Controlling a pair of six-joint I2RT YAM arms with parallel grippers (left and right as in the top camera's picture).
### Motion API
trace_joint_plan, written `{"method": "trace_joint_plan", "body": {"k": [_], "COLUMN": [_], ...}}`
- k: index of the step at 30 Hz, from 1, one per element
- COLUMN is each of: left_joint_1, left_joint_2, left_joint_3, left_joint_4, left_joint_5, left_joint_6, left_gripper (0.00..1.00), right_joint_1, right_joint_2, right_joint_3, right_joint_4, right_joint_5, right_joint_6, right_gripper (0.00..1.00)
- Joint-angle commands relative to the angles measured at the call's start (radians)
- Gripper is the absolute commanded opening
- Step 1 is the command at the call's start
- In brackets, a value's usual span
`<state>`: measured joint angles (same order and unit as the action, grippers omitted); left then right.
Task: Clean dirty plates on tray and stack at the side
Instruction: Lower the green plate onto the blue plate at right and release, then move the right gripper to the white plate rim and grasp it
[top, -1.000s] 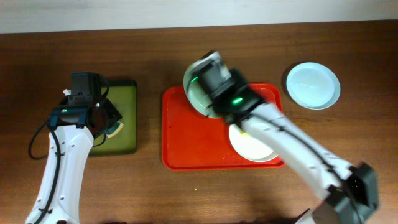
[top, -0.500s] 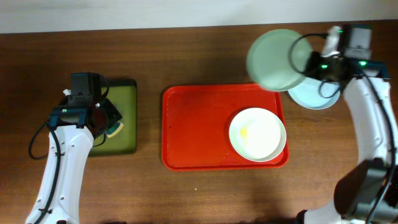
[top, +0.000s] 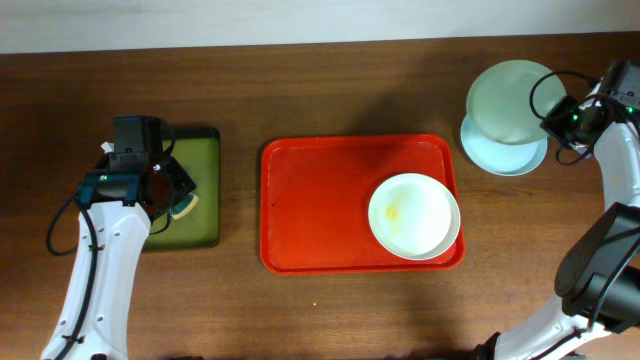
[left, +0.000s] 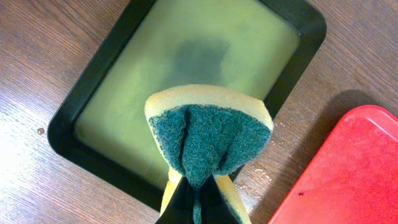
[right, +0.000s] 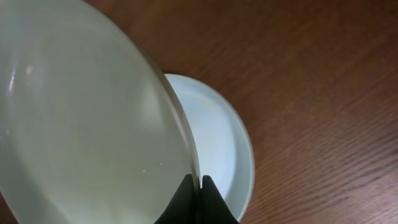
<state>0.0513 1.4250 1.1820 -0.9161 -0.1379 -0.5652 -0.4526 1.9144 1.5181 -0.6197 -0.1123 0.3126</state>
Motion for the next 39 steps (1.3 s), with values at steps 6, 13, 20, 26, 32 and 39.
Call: {"method": "trace_joint_plan", "body": {"k": [6,13,20,26,32,39], "left_joint_1": [0.004,0.004,0.004,0.004,0.004,0.004], "left_joint_2": [-0.010,-0.010,-0.010,-0.010,0.011,0.142], "left_joint_3": [0.012,0.012,0.012,0.012,0.012,0.012], "left_joint_4": [0.006,0.006,0.005,0.006,0.031,0.156], "left_joint_5": [0.003,0.003,0.004,0.004,0.003,-0.011], "left_joint_6": [0.013,0.013,0.013,0.013,0.013,0.013], "left_gripper": [0.00,0.00,0.00,0.00,0.00,0.00], "right_joint_1": [0.015,0.010,0.007,0.008,0.043,0.214], "right_joint_2": [0.070,-0.010,-0.095,-0.091,-0.147,-0.367], "right_joint_3": [-0.027,-0.027,-0.027,-0.027,-0.027,-0.027], "right_joint_4": [-0.001,-0.046,-0.084,-0.131,-0.249,-0.435], "right_joint_5": [0.016,-0.007,0.075,0.035,-0.304,-0.295], "right_joint_6": [0.017,0.018,0.018,-0.006,-0.099,-0.122], "right_gripper": [0.04,0.04,0.39,0.39,0.45,0.46]}}
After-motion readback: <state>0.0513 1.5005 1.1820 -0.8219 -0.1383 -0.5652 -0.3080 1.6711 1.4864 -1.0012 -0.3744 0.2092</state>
